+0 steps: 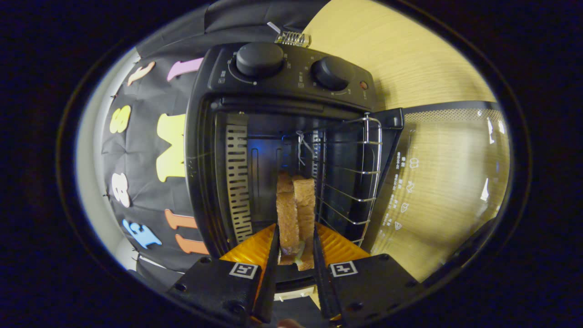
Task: Open the toaster oven, put the food inside, and close the toaster oven door.
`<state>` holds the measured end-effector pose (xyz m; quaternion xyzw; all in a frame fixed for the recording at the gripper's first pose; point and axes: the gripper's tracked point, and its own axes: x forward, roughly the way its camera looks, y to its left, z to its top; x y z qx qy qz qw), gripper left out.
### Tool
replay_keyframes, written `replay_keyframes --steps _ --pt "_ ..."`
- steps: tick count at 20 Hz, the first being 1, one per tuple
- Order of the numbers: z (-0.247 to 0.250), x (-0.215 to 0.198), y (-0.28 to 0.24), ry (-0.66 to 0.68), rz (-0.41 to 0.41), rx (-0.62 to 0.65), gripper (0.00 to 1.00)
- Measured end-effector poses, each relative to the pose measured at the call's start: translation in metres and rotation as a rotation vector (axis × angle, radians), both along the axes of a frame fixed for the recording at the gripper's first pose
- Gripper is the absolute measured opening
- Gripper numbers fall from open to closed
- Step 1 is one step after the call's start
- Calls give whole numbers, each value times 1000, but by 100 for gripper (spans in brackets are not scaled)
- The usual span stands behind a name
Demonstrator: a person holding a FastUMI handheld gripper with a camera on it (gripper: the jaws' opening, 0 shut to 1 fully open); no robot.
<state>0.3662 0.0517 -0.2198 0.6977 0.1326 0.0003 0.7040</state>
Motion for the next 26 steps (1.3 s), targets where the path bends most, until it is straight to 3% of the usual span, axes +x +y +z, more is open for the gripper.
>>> replay_keyframes --steps 5,7,9,11,22,26 --pt "-2 -7 5 105 13 -25 53" --pt "-2 -11 19 148 106 -67 55" --pt "-2 -8 20 187 141 -108 63" --pt "-2 -9 20 214 161 -96 64" --pt "-2 -29 22 285 174 -109 69" --pt "3 -40 16 287 181 -195 70"
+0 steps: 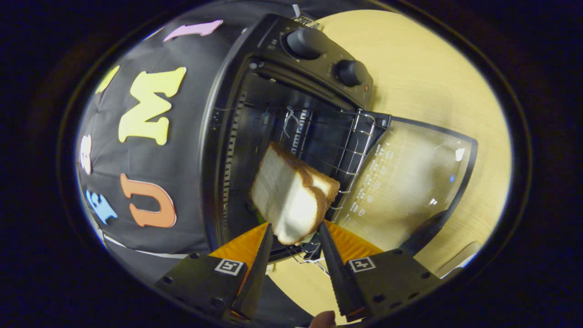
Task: Open the toaster oven, put the food inside, and close the toaster oven door.
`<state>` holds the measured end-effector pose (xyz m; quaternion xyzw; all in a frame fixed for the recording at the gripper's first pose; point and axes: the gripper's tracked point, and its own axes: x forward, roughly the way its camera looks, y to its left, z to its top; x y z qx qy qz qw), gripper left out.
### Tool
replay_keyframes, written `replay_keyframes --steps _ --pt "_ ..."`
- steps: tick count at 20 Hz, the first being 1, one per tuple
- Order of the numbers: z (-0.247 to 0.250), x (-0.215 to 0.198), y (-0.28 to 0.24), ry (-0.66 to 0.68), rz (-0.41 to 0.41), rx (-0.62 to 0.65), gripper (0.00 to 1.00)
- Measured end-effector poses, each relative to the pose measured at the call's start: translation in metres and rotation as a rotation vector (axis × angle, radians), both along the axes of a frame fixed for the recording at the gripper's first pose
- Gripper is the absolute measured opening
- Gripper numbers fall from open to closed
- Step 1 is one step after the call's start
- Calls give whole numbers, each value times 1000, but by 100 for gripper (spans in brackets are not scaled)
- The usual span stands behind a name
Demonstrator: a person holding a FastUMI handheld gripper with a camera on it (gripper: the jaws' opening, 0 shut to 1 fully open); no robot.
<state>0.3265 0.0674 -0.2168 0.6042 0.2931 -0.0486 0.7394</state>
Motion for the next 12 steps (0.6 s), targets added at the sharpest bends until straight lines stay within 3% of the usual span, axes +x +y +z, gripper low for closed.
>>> replay_keyframes --steps 4,7,10,12 --pt "7 -22 3 34 36 13 71" --pt "19 -53 15 36 139 -36 73" --pt "34 -91 21 15 271 -192 79" --pt "39 -110 15 -19 338 -346 92"
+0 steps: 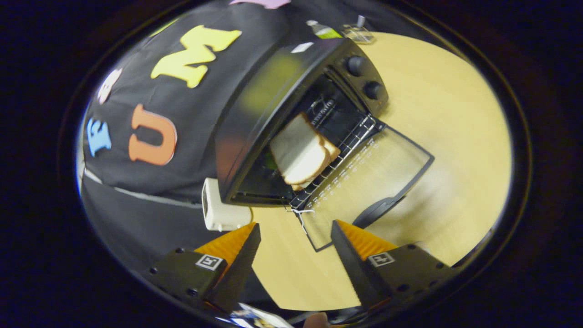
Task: Open the toaster oven, put the food inside, and close the toaster oven door.
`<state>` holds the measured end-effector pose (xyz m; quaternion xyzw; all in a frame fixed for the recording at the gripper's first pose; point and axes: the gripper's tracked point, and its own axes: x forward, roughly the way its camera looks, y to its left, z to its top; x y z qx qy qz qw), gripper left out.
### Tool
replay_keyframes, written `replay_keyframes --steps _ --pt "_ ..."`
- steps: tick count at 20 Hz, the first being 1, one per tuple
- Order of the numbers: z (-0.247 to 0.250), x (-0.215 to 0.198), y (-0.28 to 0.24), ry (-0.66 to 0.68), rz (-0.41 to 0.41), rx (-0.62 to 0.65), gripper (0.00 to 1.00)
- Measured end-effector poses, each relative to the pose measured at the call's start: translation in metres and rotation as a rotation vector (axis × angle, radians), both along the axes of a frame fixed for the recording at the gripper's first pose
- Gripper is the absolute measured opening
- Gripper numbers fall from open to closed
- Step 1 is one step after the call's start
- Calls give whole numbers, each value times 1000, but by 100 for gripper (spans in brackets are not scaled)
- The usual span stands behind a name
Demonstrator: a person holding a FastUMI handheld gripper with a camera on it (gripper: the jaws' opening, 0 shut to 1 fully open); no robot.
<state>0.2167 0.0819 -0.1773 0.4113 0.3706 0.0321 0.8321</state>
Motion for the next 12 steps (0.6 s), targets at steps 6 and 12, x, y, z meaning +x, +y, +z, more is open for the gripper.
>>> replay_keyframes --steps 6,12 --pt "-19 -47 -19 -61 174 -361 100" --pt "-79 -67 -37 -32 275 -591 100"
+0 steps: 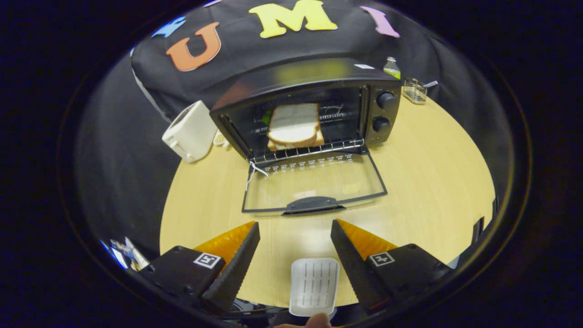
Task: Open the toaster oven, put the food inside, and close the toaster oven door.
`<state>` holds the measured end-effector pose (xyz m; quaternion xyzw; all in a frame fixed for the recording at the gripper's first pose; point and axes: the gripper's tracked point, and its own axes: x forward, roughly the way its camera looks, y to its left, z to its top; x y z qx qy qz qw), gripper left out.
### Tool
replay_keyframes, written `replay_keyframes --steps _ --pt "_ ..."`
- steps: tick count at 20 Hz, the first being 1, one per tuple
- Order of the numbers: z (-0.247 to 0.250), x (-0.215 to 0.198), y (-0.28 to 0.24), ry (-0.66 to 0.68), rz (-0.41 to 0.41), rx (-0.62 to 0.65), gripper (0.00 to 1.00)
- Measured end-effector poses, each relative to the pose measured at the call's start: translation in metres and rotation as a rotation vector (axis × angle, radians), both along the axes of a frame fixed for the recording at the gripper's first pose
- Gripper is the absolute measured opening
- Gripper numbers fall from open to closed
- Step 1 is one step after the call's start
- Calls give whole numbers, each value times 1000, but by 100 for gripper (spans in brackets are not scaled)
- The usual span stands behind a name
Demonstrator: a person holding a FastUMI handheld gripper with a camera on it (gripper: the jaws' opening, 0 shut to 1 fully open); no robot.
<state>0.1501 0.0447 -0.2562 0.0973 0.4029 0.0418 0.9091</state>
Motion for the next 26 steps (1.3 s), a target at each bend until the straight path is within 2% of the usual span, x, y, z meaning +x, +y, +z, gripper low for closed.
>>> replay_keyframes --steps 9,13,19,26 --pt "-60 22 -20 147 -79 -34 100" --pt "-72 38 -25 188 -74 -54 100" --pt "-72 51 -19 184 -55 -58 100" --pt "-49 46 -19 134 -85 -22 100"
